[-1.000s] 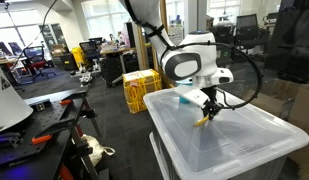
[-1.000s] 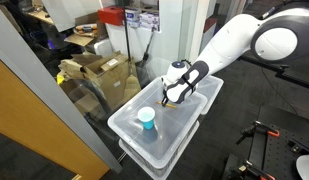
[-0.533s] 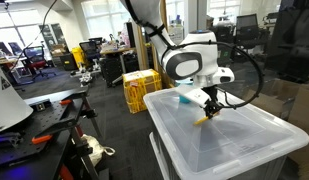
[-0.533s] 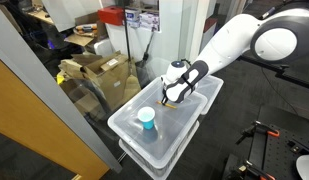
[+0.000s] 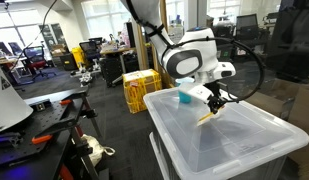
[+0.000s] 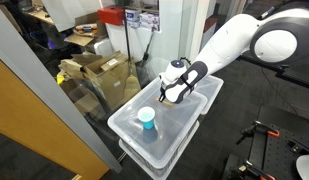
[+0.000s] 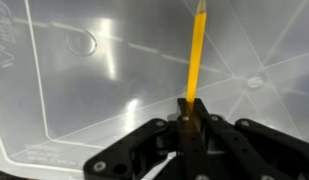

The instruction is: Pick up the pen and put it in the cup

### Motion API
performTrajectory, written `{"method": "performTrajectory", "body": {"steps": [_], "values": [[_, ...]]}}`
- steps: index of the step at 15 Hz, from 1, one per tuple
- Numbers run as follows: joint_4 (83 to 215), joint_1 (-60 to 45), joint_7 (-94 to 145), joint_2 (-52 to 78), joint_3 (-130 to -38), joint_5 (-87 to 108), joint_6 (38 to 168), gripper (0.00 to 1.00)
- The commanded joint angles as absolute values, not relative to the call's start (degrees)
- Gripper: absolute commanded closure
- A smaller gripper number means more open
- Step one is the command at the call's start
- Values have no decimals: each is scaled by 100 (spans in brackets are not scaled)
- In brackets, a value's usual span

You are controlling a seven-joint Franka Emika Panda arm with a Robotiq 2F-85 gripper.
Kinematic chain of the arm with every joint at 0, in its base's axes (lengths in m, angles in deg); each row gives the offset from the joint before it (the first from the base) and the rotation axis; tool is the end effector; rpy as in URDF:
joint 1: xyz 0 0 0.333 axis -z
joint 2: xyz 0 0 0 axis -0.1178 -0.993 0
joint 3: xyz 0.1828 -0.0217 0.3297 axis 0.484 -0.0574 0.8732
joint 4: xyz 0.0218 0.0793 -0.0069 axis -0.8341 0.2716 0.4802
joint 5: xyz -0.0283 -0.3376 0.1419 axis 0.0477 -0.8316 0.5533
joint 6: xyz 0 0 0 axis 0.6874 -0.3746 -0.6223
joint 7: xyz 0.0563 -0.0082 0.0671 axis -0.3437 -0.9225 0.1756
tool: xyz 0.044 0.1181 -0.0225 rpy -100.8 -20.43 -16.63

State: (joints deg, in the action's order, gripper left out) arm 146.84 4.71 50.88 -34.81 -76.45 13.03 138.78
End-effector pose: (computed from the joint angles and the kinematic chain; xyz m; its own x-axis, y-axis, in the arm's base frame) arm 0.7172 -0.1073 0.0400 0.9413 0.1834 0.2836 0.1773 -0.9830 0.0471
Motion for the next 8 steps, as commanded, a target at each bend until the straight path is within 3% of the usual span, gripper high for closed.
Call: {"method": "performTrajectory", "body": {"steps": [1,8], "values": [[14796,239,4647,-3270,-7875,1087,13901,98],[15216,577,4930,-2697,-7429,961,13532,98]]}}
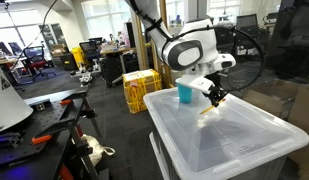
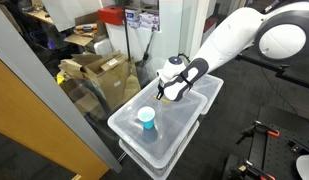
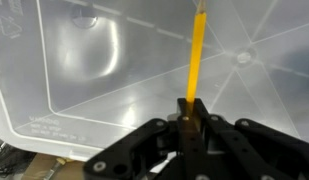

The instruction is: Pick up the pen and put it in the cup

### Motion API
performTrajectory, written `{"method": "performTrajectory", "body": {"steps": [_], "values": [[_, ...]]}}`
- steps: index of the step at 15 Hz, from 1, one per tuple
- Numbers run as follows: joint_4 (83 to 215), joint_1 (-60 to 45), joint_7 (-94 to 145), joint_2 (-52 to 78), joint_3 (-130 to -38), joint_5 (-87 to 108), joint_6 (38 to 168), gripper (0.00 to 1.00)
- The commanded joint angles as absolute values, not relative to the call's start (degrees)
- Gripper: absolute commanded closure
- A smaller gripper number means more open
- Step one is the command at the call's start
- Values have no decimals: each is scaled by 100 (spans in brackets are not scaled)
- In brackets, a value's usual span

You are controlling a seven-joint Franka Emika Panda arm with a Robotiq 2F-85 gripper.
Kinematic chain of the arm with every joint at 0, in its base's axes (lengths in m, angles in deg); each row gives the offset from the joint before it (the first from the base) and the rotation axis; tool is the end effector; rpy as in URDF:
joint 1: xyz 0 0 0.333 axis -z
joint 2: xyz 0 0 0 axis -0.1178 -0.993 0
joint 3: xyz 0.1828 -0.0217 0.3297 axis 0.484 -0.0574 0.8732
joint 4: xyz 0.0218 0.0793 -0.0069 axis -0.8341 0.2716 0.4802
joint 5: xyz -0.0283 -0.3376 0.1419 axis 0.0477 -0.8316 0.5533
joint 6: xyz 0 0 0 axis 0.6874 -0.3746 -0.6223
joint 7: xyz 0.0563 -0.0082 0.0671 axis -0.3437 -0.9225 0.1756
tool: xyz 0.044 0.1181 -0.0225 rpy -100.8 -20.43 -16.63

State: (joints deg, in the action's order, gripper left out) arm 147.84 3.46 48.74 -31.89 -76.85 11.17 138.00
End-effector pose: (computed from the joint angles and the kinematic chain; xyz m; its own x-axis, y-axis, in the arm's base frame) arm 0.7252 -0.0945 0.0691 0.9336 0.2002 0.2971 0.1896 -0.9797 0.0644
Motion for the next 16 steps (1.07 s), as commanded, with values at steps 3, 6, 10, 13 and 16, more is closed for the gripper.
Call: {"method": "performTrajectory", "body": {"steps": [3,6,10,13,16], "values": [[15461,746,5007,-2425,-7225,986,13523,98],[15698,689,4864,-2167,-7309,997,13630,98],[15870,625,4820,-1961,-7384,993,13661,98],[15940,552,4770,-1861,-7472,982,13665,98],[15952,445,4701,-1755,-7621,956,13482,98]]}}
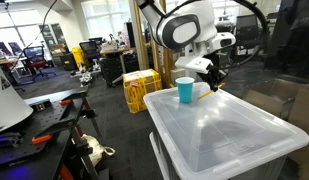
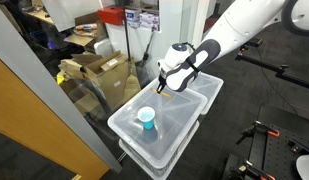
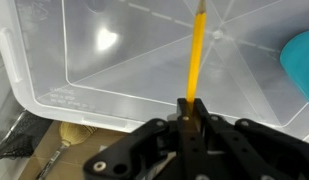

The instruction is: Pick up the pen and put it in the cup

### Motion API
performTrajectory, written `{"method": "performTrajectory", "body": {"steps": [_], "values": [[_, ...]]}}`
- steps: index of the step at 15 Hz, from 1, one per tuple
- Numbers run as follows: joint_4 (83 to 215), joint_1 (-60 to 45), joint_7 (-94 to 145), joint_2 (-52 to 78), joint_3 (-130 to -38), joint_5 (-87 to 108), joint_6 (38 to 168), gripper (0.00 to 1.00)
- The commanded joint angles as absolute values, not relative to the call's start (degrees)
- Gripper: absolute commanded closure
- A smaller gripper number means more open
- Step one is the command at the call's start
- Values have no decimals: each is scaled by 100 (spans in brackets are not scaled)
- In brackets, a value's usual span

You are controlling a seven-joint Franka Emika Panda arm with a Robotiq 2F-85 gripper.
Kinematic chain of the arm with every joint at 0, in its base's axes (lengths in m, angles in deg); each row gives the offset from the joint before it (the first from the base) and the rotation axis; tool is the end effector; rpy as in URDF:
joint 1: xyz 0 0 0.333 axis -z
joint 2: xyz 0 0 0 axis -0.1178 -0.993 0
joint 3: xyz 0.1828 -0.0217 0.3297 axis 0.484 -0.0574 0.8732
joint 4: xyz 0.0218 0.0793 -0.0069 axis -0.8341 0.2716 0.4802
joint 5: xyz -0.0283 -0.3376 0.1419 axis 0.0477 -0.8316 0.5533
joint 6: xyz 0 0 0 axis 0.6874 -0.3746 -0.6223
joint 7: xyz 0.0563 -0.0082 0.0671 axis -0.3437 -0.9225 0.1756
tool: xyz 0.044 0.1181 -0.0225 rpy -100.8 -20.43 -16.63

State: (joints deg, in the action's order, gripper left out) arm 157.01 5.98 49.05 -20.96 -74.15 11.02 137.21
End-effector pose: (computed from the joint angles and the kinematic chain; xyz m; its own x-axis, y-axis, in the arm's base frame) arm 0.7079 -0.0936 0.1486 0.9262 0.1942 0.3232 0.1896 -0.9808 0.0459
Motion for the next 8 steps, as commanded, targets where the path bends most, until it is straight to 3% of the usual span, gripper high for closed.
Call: {"method": "performTrajectory", "body": {"steps": [1,8], "values": [[15952,388,4664,-1720,-7696,943,13418,98],[15775,72,4747,-1498,-8038,693,12193,98]]}}
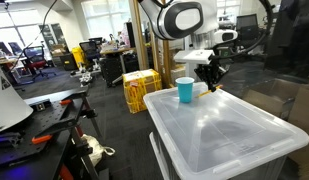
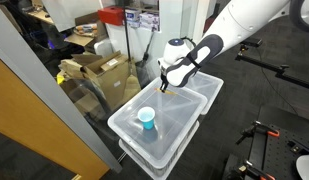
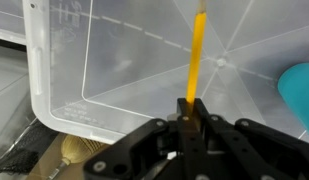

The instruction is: Pick up the pen and put it in the cup

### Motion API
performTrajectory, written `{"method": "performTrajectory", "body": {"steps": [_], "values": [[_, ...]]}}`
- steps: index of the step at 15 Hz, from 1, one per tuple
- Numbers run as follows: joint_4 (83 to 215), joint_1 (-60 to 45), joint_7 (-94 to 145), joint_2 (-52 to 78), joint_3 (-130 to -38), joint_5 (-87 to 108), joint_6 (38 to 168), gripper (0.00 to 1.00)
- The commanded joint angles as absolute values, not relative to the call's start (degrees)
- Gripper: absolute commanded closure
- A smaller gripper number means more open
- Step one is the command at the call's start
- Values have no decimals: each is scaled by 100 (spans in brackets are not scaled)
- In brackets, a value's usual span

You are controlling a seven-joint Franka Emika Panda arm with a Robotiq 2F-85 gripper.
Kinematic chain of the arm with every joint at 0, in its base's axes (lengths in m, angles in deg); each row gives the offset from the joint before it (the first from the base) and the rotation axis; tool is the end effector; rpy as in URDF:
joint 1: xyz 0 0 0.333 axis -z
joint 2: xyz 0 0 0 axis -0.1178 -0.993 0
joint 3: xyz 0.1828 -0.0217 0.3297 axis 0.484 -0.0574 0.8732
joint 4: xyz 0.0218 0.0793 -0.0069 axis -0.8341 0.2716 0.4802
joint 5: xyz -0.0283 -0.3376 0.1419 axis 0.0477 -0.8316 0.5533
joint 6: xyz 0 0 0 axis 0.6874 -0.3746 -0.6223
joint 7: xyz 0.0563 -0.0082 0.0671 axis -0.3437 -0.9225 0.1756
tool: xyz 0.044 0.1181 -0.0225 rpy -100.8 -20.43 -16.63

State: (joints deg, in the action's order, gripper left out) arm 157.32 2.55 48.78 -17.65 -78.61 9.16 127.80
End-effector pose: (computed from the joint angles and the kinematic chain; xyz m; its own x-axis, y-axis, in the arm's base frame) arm 0.6987 -0.0956 0.1657 0.9505 0.2444 0.1920 0.2322 -0.9690 0.0838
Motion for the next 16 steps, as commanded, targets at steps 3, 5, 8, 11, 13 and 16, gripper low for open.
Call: {"method": "performTrajectory", "body": {"steps": [3,5,8,11,13,16], "values": [[15665,-39,4815,-1427,-8113,474,11675,98],[15557,-133,4857,-1411,-8172,302,11326,98],[15366,-216,4993,-1430,-8173,30,10788,98],[15099,-303,5185,-1503,-8166,-240,10094,98],[14912,-347,5394,-1566,-8152,-415,9612,98],[14633,-382,5805,-1652,-8114,-663,9015,98]]}}
